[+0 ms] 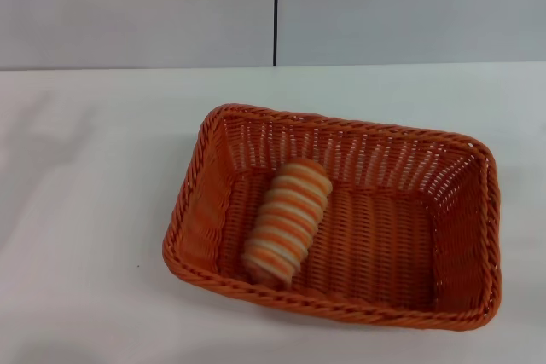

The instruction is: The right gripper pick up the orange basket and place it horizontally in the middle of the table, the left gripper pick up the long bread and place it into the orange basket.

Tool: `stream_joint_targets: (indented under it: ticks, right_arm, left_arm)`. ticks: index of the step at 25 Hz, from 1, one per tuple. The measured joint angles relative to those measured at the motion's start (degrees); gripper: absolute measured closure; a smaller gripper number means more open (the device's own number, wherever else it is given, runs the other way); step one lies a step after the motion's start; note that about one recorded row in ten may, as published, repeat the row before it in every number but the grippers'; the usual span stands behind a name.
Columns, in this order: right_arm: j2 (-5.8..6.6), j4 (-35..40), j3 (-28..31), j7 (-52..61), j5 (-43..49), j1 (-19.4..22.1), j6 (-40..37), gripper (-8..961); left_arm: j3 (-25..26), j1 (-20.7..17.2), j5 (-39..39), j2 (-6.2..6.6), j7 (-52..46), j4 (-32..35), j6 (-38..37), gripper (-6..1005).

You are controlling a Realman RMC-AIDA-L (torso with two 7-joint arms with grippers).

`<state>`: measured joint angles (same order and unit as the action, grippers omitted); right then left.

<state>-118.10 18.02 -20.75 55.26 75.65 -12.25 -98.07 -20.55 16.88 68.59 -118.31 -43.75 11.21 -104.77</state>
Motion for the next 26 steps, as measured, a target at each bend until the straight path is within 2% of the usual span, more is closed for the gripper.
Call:
stream_joint_targets:
  ticks: [3,7,26]
  right_arm:
    - [-0.12,-0.06,0.81,0.00,-0.08,0.51,-0.08,303]
    - [-0.33,-0.33,1.41,-0.06,-0.11,0.75,-0.29,303]
    - [-0.43,-0.36,4.44,-0.11,-0.26,0.11,-0.87,302]
  left_arm:
    - [5.82,-1.92,-5.19,-0.08,9.15,-6.35,-2.36,201]
    - [10.27,-2.85,-6.13,-0.09,12.11,-9.57,-2.75,202]
    - [11.15,-0.93,-6.16,-0.10,12.20,-9.77,-0.76,203]
